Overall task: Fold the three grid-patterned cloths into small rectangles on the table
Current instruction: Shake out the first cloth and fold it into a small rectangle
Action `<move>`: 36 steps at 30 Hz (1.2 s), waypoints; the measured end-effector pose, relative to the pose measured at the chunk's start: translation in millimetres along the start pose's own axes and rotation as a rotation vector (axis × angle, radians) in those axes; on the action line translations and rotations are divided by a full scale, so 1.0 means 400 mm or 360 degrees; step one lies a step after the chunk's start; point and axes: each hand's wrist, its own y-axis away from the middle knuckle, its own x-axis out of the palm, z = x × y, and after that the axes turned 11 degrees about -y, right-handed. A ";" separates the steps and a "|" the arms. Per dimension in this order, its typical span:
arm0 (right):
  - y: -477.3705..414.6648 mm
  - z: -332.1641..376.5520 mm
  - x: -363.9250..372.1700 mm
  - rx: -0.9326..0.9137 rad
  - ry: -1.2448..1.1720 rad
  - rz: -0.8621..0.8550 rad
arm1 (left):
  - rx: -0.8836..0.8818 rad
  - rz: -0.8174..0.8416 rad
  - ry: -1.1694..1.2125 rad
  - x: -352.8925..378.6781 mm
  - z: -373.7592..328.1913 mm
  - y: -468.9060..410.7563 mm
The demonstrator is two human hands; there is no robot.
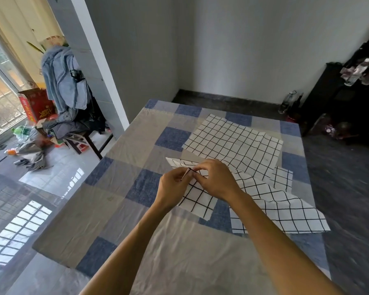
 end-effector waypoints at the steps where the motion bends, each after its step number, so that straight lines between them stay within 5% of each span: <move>1: -0.003 0.000 0.000 0.0013 0.0000 0.0002 | 0.0012 -0.0021 0.0030 -0.004 -0.003 -0.001; 10: -0.003 -0.006 -0.005 0.0116 -0.0037 0.0083 | -0.0031 -0.0222 0.0143 -0.018 -0.003 -0.019; 19: -0.011 -0.005 -0.036 0.0075 0.0173 0.0130 | 0.0467 -0.0259 -0.0653 -0.031 0.008 -0.041; 36: 0.003 -0.071 -0.084 0.0323 0.0111 0.0066 | 0.0117 -0.0528 -0.0010 -0.072 0.016 -0.072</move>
